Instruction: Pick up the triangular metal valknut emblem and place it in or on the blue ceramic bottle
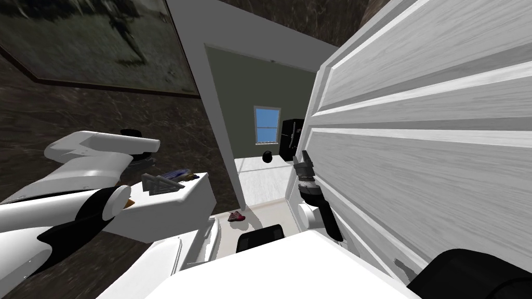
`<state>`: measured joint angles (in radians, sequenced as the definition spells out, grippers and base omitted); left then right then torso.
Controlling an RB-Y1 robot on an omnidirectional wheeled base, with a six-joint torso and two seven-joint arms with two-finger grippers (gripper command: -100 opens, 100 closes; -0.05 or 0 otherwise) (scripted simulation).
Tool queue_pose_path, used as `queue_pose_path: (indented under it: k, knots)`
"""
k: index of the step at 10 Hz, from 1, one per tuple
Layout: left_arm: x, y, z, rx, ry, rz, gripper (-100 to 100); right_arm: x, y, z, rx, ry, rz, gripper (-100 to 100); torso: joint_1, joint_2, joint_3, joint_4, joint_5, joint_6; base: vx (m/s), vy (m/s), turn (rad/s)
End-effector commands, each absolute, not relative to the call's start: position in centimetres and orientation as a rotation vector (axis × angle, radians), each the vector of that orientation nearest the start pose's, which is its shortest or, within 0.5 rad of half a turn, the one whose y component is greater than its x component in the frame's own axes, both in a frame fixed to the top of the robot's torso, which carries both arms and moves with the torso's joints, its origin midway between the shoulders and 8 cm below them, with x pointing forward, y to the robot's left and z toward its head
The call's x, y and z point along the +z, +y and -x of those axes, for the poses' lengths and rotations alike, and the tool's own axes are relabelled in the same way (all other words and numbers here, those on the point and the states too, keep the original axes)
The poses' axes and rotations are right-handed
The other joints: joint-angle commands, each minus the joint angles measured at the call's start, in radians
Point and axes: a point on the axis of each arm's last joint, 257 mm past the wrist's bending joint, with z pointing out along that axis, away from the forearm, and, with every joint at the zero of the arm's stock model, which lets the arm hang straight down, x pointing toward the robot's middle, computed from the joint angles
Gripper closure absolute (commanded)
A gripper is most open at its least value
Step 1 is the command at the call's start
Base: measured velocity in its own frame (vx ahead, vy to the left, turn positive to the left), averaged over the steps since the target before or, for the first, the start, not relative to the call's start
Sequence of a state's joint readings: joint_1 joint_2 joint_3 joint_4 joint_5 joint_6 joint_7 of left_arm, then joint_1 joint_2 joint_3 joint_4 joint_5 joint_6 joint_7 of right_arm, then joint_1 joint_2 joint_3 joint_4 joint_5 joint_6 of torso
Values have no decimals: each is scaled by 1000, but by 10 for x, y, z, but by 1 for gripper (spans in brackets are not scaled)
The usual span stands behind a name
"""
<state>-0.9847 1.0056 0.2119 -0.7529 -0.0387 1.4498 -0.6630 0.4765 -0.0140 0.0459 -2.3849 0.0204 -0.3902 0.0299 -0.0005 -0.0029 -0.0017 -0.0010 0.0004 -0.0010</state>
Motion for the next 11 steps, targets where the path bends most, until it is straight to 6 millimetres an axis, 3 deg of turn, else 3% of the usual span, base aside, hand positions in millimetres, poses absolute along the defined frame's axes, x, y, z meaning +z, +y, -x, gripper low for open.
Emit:
queue_pose_path:
  k: [1,5,8,9,10,11]
  knots:
    - [-46,717,-440,477,1780,1723,-100,57,-257,-344,1319,631,-617,0,0,0,0,0,0,0,58,-8,-21]
    - [-84,709,-408,426,1855,1900,-100,57,-257,-344,1319,631,-617,0,0,-4,-2,-1,0,0,95,-4,-21]
    - [-87,709,-406,423,1859,1909,-100,57,-257,-344,1319,631,-617,0,1,1,1,0,0,0,27,6,-4]
    - [-87,709,-406,422,1860,1910,0,57,-257,-344,1319,631,-617,0,1,2,1,0,0,0,0,0,0]
    - [-101,707,-410,422,1863,1906,-100,57,-257,-344,1319,631,-617,0,1,3,2,1,0,0,7,37,22]
    - [-94,709,-407,423,1865,1911,-100,57,-257,-344,1319,631,-617,0,3,3,2,1,1,0,4,23,2]
